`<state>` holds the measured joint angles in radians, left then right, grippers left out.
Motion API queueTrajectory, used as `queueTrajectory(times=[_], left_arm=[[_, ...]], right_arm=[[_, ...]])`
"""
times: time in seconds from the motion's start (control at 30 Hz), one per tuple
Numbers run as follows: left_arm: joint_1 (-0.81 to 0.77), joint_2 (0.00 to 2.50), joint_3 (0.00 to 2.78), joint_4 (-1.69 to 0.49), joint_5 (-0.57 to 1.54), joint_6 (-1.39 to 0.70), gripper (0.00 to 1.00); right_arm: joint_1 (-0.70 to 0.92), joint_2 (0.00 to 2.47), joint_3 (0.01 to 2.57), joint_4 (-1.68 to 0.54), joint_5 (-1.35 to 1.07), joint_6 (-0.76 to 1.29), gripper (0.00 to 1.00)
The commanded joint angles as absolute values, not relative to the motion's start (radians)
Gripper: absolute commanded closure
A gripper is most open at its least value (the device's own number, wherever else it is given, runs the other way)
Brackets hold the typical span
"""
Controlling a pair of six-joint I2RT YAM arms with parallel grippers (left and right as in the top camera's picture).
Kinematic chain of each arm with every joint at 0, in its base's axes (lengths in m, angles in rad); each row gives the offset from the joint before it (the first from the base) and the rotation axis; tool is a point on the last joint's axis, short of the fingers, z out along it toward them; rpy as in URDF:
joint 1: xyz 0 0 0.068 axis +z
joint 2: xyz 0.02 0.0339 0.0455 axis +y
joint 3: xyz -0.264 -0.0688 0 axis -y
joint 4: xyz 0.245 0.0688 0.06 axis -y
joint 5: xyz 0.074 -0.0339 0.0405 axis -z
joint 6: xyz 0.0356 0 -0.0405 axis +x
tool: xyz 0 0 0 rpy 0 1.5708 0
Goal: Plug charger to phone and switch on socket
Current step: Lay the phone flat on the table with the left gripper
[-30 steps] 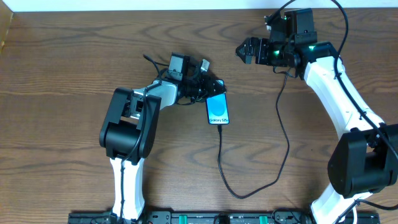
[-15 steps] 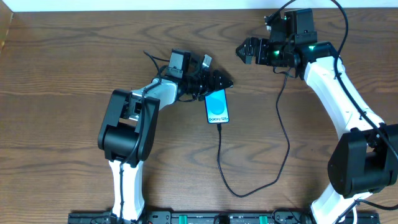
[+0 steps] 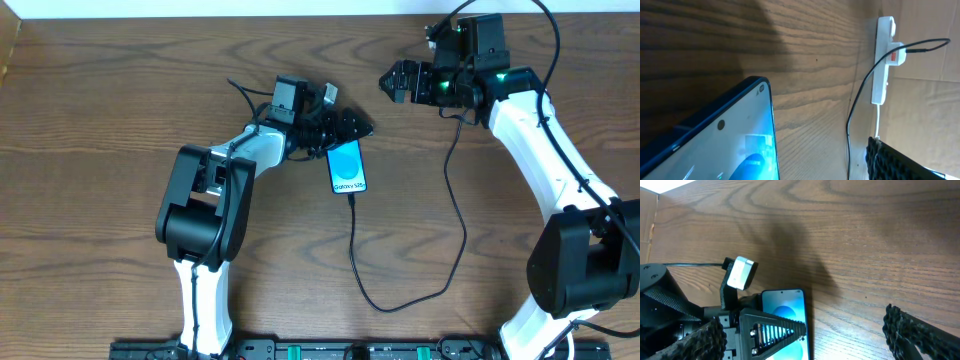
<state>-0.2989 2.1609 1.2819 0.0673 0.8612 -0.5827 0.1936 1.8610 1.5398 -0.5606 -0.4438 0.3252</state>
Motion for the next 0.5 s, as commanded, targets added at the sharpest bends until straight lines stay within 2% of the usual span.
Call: queueTrajectory(times=[0.0, 0.37, 0.47], left_arm=[[-0.306, 2.202, 1.261, 0.030, 0.687, -0.577, 0.14], [-0.314, 2.202, 1.261, 0.025, 0.684, -0.605, 0.14], [-0.316, 2.201, 1.261, -0.001, 0.628, -0.647, 0.14]], right_arm=[[0.190, 1.840, 1.551, -0.562, -0.436, 0.318, 0.01], [0.191, 1.840, 1.551, -0.562, -0.436, 0.318, 0.01], [0.191, 1.840, 1.551, -0.562, -0.436, 0.318, 0.01]])
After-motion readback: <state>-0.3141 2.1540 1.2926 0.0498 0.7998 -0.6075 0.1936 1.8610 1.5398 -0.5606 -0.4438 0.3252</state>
